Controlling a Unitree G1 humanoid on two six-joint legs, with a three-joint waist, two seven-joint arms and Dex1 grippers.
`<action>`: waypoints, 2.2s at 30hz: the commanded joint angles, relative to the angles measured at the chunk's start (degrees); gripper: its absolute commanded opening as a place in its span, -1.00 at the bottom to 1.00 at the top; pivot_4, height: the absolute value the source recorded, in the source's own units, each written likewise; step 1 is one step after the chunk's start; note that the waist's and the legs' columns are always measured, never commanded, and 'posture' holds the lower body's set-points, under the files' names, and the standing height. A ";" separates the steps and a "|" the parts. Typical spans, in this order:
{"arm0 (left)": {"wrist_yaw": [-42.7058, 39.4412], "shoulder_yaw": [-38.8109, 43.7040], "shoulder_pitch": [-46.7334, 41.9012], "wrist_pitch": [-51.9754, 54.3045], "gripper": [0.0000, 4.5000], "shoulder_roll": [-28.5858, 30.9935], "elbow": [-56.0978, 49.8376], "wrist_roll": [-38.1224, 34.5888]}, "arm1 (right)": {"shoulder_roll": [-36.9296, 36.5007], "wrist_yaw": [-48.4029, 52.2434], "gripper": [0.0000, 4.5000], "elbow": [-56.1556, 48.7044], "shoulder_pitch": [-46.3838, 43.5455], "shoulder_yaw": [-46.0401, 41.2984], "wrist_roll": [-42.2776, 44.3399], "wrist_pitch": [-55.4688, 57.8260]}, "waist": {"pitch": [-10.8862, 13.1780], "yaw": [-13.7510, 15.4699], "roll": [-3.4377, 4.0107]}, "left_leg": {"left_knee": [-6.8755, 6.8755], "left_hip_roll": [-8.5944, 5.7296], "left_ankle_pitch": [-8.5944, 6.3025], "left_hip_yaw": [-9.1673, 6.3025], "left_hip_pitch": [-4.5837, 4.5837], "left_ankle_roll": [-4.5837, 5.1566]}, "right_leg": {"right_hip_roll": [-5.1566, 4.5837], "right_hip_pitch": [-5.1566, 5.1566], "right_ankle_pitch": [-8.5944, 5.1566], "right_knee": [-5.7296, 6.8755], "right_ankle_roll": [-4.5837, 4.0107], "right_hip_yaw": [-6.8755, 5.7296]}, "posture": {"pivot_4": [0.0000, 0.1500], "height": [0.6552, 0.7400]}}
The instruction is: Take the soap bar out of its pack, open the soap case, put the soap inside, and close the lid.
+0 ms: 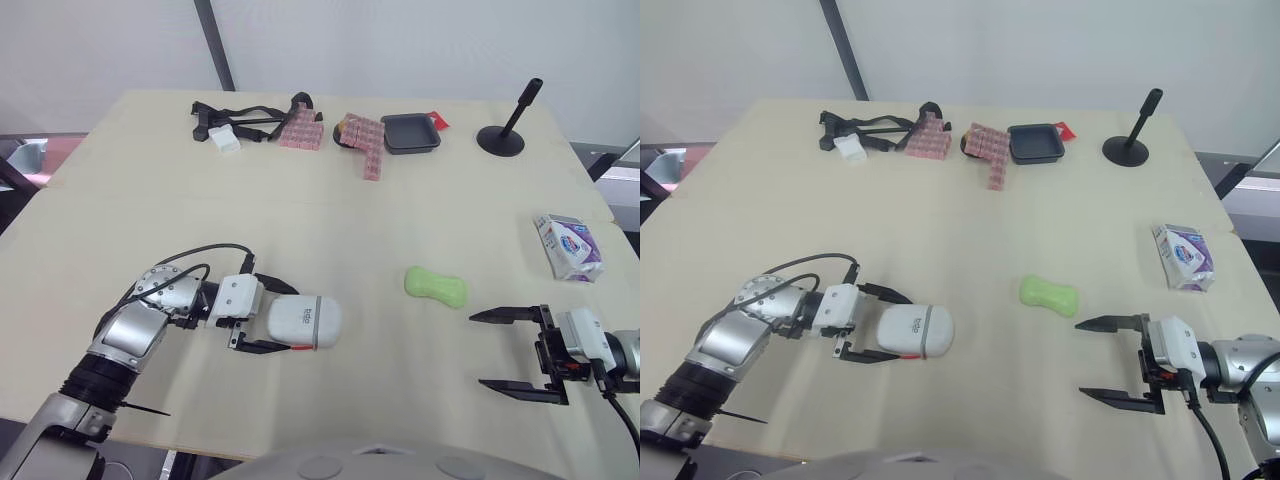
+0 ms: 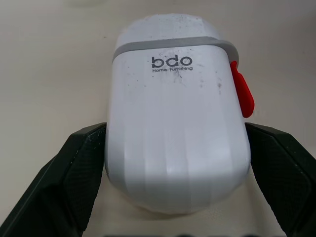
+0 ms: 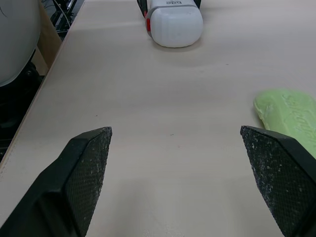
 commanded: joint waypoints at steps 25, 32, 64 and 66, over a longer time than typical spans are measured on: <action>1.43 1.23 -1.90 -9.74 0.54 -1.95 5.02 0.70 | -7.41 -6.56 1.00 -7.00 2.06 -0.52 3.90 19.21 | 0.00 0.17 0.01 | 0.00 -0.01 0.00 0.00 0.00 0.00 | 0.00 0.00 0.00 -0.01 0.00 0.01 | 1.00 1.00; 10.20 1.90 -5.20 -16.11 0.54 -9.03 4.64 2.20 | -14.76 -28.06 1.00 -22.37 -6.70 -3.22 34.09 59.07 | 0.03 0.12 0.01 | -0.01 0.01 0.01 -0.02 0.06 0.01 | 0.01 0.04 0.00 -0.01 0.00 0.04 | 1.00 1.00; 22.91 -5.04 -7.44 -16.34 0.54 -17.95 -0.74 9.97 | -8.61 -76.69 1.00 -12.35 -37.55 13.74 75.06 81.27 | 0.05 1.75 -0.01 | -0.33 -0.03 0.24 -0.02 -0.41 -0.95 | 0.16 0.03 0.20 -0.27 0.38 0.08 | 1.00 1.00; 22.87 -5.14 -7.33 -16.13 0.54 -17.85 -0.90 9.95 | -8.25 -76.50 1.00 -12.29 -37.41 13.44 74.30 81.09 | 0.05 1.73 -0.01 | -0.33 -0.03 0.24 -0.02 -0.42 -0.96 | 0.16 0.03 0.20 -0.28 0.39 0.08 | 1.00 1.00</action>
